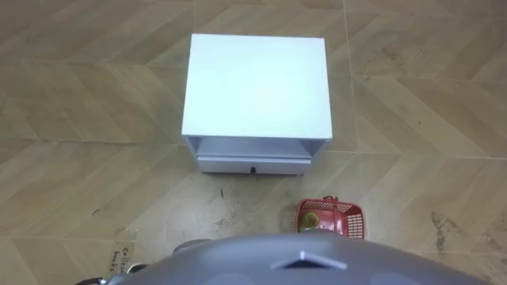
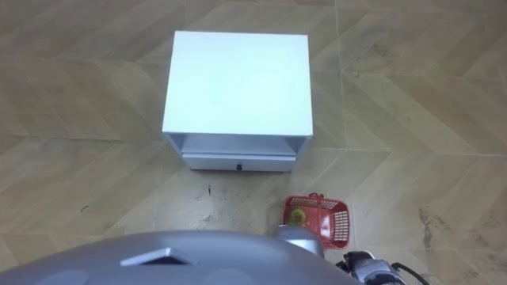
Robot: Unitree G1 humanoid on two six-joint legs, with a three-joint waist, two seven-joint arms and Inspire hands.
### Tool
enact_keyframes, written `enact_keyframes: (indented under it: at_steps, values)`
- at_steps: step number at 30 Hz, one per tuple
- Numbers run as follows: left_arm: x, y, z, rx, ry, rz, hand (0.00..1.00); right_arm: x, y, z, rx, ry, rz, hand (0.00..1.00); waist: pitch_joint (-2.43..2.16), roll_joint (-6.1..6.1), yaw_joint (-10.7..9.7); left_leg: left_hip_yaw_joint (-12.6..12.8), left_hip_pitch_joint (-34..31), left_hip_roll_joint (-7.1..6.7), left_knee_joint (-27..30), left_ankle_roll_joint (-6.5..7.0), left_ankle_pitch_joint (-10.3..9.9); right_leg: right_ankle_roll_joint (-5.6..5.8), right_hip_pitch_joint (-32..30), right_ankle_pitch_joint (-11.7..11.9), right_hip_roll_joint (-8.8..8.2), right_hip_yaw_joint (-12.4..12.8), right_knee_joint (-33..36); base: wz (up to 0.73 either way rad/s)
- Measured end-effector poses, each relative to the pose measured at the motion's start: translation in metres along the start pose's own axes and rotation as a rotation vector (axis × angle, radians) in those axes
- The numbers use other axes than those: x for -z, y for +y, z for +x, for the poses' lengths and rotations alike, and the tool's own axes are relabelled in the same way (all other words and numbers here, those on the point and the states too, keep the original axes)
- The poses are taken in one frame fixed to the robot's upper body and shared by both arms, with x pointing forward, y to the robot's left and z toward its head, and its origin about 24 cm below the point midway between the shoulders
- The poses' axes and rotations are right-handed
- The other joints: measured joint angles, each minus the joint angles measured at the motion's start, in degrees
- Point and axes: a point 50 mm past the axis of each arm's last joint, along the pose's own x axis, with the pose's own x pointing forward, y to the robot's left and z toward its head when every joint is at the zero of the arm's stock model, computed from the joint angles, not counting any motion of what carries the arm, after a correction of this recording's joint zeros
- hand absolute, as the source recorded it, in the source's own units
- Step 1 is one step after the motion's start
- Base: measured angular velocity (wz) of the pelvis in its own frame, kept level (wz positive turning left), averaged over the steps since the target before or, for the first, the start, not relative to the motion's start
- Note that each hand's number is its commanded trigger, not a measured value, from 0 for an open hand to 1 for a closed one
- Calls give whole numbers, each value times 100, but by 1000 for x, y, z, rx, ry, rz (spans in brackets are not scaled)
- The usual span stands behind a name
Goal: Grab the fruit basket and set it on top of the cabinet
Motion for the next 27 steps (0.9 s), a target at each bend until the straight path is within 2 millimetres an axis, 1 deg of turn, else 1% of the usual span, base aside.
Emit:
enact_keyframes:
  at_steps: [7,19,21,22,23,24,25,26,27]
  values:
    - [-2,1,0,1,-6,0,0,-4,-1,0,-8,-12,7,0,-2,-7,1,3,-8,-6,0,0,0,9,-5,-15,-9,2,-8,0]
    - [-3,3,0,-15,-14,2,0,1,2,0,-20,1,33,0,-5,-40,1,-4,-6,-22,3,0,0,14,-7,-55,-30,-21,20,0]
    - [-3,3,0,-11,-23,3,0,1,2,0,-21,0,35,0,3,-56,-2,-4,-15,-51,54,0,0,26,-25,-123,-113,-38,112,5]
    - [-3,3,0,-10,-25,4,0,2,2,0,-21,-1,35,0,9,-62,-7,-4,-21,-70,84,1,0,33,-31,-153,-126,-43,154,6]
    - [-3,4,-1,-10,-30,4,0,2,2,0,-17,-2,37,0,2,-76,-10,-2,-49,-97,134,1,0,49,-95,-220,-191,-51,278,4]
    - [-7,5,-1,-13,-40,5,0,1,1,0,-9,-5,44,0,11,-76,-25,0,-87,-110,187,1,-1,61,-152,-269,-243,-49,394,0]
    - [-9,6,-1,-16,-45,5,0,1,0,0,-7,-5,46,0,9,-73,-23,15,-107,-123,202,2,-1,68,-192,-292,-267,-50,452,0]
    - [-11,8,-1,-23,-52,6,0,-1,-1,0,1,-11,48,0,7,-73,-25,73,-197,-185,275,37,-22,82,-306,-346,-323,-55,596,4]
    - [-15,12,-2,-33,-61,7,0,-4,-3,0,18,-23,49,0,-2,-90,-30,81,-371,-195,431,106,-64,89,-479,-380,-376,-57,774,5]
